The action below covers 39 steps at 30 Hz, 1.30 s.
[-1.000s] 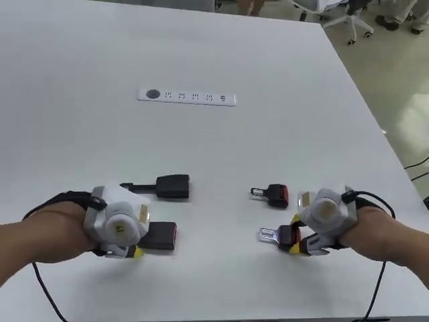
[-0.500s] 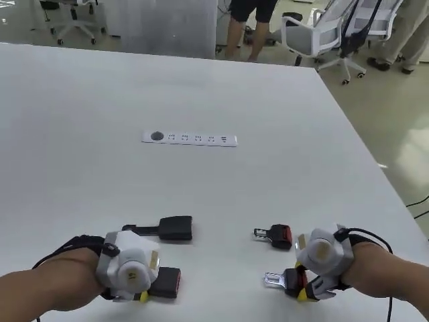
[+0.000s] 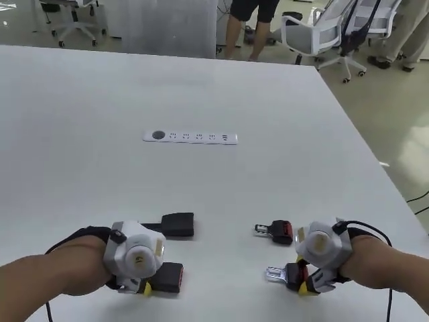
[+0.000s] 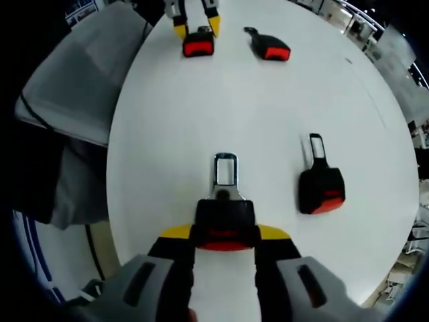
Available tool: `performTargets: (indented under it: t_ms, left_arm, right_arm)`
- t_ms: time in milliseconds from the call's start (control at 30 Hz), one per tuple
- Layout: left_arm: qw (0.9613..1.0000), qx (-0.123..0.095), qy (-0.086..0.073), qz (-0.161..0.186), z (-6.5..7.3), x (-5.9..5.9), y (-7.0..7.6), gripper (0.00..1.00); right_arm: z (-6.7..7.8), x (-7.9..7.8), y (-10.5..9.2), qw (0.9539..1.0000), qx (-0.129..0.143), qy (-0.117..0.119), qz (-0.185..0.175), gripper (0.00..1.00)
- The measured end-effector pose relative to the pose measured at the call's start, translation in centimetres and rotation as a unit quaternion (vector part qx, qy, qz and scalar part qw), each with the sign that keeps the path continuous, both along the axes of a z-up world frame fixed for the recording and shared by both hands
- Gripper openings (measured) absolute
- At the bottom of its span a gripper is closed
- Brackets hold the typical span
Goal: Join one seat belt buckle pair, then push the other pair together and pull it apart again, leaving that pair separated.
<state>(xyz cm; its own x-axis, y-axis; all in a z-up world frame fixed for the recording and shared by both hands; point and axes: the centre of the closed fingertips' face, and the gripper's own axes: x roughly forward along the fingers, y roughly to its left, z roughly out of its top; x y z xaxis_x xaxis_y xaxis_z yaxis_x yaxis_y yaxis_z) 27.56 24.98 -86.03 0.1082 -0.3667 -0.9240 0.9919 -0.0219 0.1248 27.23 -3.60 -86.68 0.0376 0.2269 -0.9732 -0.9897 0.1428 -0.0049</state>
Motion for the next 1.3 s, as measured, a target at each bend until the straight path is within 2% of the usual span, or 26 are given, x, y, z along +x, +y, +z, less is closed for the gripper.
performTargets:
  t_ms: [200,367,567,733,1033,1233,1300]
  left_arm:
    - [0.9999,0.005,0.014,-0.005,-0.1,0.1,-0.1,0.31]
    - [0.9999,0.004,0.016,-0.004,-0.1,-0.1,-0.1,0.31]
    - [0.9999,0.002,0.013,-0.003,-0.1,-0.2,-0.1,0.31]
    - [0.9998,0.004,0.016,-0.006,-0.1,-0.2,-0.2,0.31]
    - [0.9999,0.006,0.014,-0.004,-0.1,-0.2,0.0,0.31]
    - [0.9998,0.001,0.017,0.005,-0.1,-0.2,0.0,0.31]
    - [0.9998,0.0,0.017,0.01,-0.1,-0.2,0.0,0.31]
  right_arm:
    - [0.0,-0.4,1.1,1.0,0.006,-0.001,0.001,0.35]
    - [0.0,-0.4,2.8,0.9998,0.017,-0.001,-0.002,0.35]
    - [0.0,-0.2,5.6,0.9991,0.039,-0.014,-0.003,0.35]
    - [0.2,-0.7,8.4,0.9978,0.066,-0.009,-0.002,0.34]
    - [0.3,-1.2,13.6,0.9956,0.092,-0.009,0.017,0.34]
    - [0.3,-1.5,16.5,0.9953,0.083,-0.017,0.047,0.34]
    - [0.3,-1.3,17.1,0.9952,0.086,-0.016,0.044,0.34]
